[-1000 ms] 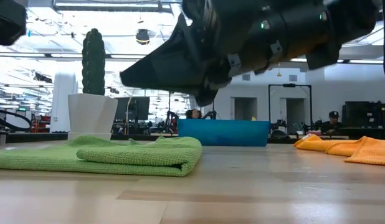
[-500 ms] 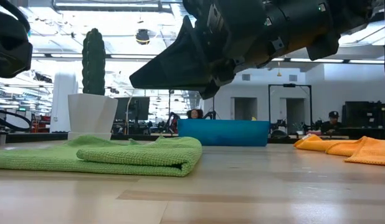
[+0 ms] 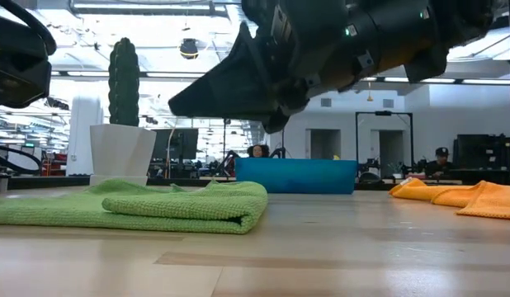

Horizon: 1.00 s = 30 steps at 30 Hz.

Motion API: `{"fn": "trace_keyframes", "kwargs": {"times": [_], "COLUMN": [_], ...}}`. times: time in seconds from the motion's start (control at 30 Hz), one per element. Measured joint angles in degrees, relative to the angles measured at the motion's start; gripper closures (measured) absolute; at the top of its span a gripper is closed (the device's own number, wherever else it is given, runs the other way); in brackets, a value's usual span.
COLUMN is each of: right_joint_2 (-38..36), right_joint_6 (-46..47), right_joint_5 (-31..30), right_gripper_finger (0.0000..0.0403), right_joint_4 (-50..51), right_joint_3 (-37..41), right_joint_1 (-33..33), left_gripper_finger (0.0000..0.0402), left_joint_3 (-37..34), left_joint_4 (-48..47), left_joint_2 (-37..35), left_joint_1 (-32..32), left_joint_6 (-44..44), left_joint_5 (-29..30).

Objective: Fold microfiber towels
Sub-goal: Fold the green microfiber cloth

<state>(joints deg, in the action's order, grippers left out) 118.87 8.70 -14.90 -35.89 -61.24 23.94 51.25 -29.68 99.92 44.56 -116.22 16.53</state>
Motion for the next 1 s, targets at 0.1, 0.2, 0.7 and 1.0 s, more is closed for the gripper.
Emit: {"fn": "trace_keyframes", "kwargs": {"times": [0.1,0.2,0.7,1.0], "right_joint_2": [2.46,4.16,13.12,15.15], "right_joint_6": [1.77,1.80,4.97,6.72], "right_joint_5": [1.64,2.16,1.30,1.16], "right_gripper_finger": [0.0383,0.0386,0.0386,0.0388], "right_joint_4": [-3.44,-8.48,-13.91,-11.31], "right_joint_3": [0.01,0.03,-1.90,-3.58], "right_joint_1": [0.03,0.03,1.56,1.56], "left_gripper_finger": [0.0335,0.0376,0.0398,0.0400], "left_joint_3": [-0.05,-0.11,1.42,4.11], "left_joint_4": [0.80,1.13,-0.25,-3.30], "left_joint_2": [0.01,0.10,0.14,-4.02], "left_joint_1": [-0.01,-0.09,-0.40,-1.42], "left_joint_6": [-1.73,-4.38,-7.31,-1.26], "left_joint_5": [1.15,2.05,3.05,-2.22]}}
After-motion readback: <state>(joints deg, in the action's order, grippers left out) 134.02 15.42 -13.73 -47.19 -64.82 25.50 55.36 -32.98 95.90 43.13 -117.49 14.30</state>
